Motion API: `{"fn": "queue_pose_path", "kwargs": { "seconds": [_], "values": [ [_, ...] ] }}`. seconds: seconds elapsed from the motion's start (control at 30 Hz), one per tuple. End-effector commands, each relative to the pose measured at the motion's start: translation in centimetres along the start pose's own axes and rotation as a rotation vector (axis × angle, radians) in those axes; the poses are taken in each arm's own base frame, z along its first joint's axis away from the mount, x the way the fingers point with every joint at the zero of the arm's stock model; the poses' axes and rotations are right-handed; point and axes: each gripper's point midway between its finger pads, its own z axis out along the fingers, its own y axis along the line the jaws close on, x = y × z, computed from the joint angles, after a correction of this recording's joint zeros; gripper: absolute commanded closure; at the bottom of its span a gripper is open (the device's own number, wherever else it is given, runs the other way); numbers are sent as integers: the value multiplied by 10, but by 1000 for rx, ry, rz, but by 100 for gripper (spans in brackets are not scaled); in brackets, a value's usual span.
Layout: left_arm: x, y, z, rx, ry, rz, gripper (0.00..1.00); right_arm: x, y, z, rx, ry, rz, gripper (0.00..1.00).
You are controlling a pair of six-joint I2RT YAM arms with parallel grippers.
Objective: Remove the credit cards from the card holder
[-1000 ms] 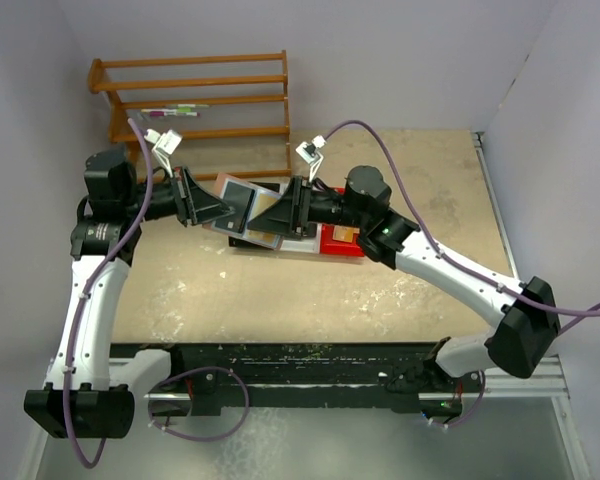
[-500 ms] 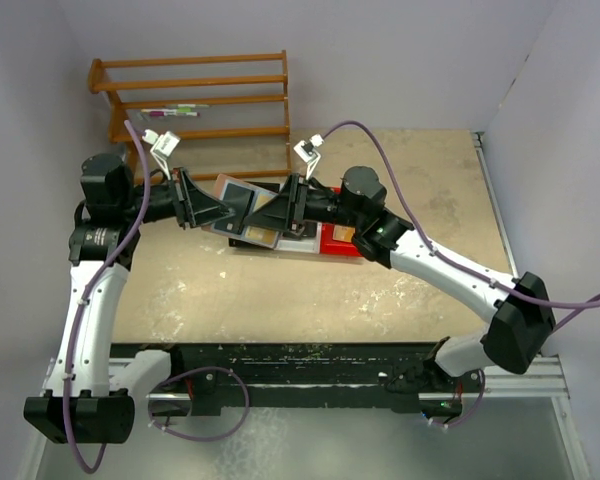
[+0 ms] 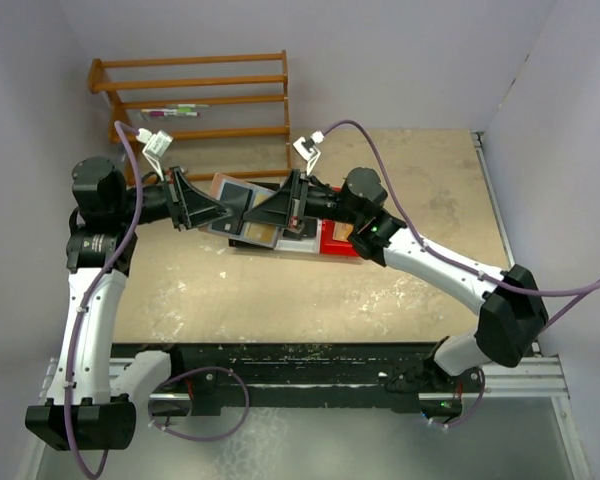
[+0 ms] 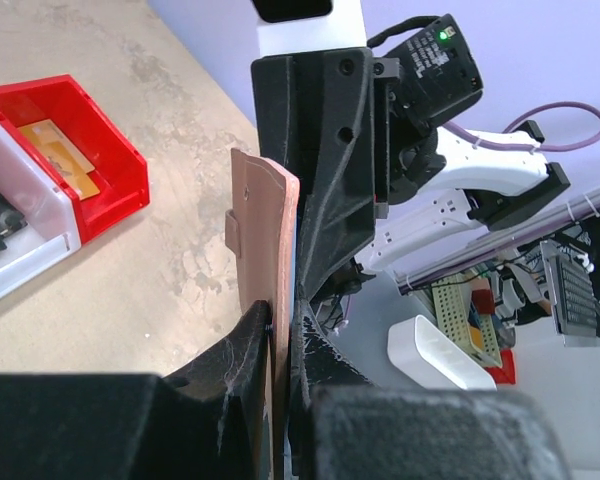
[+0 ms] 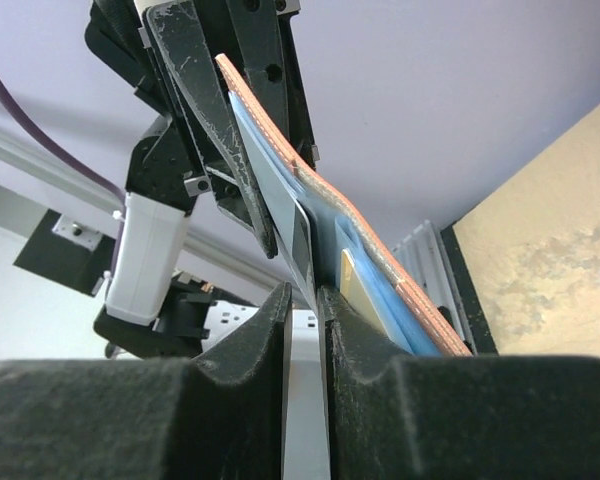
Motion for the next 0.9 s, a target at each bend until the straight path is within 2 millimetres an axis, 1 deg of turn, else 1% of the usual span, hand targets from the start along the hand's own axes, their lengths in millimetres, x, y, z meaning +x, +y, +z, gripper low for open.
{"fn": "queue_pose_path", "kwargs": {
  "seconds": [0.0,0.17,0.33,0.47,0.63,0.7,0.77,0.87],
  "values": [
    [8,-33,-5,116,47,34,100,-10,33,1,-135,-42,-38,83],
    [9,-30,-5,107,40,35,99,-12,36,3,-148,-51,-34,83],
    [13,-29,-5,112,49,25,90,-12,42,5,-181,-54,-33,87],
    [15,-35,-6,143,66,20,85,-10,43,5,-188,-50,-36,90],
    [20,-44,-9,197,88,1,72,-8,47,5,-210,-34,-46,97],
    [21,-48,-11,208,95,-8,69,-6,49,6,-219,-27,-51,100],
    [21,-52,-12,218,101,-9,66,-5,49,6,-223,-23,-50,100],
    [21,-56,-13,227,109,-15,66,-3,49,5,-233,-18,-44,100]
  ]
}}
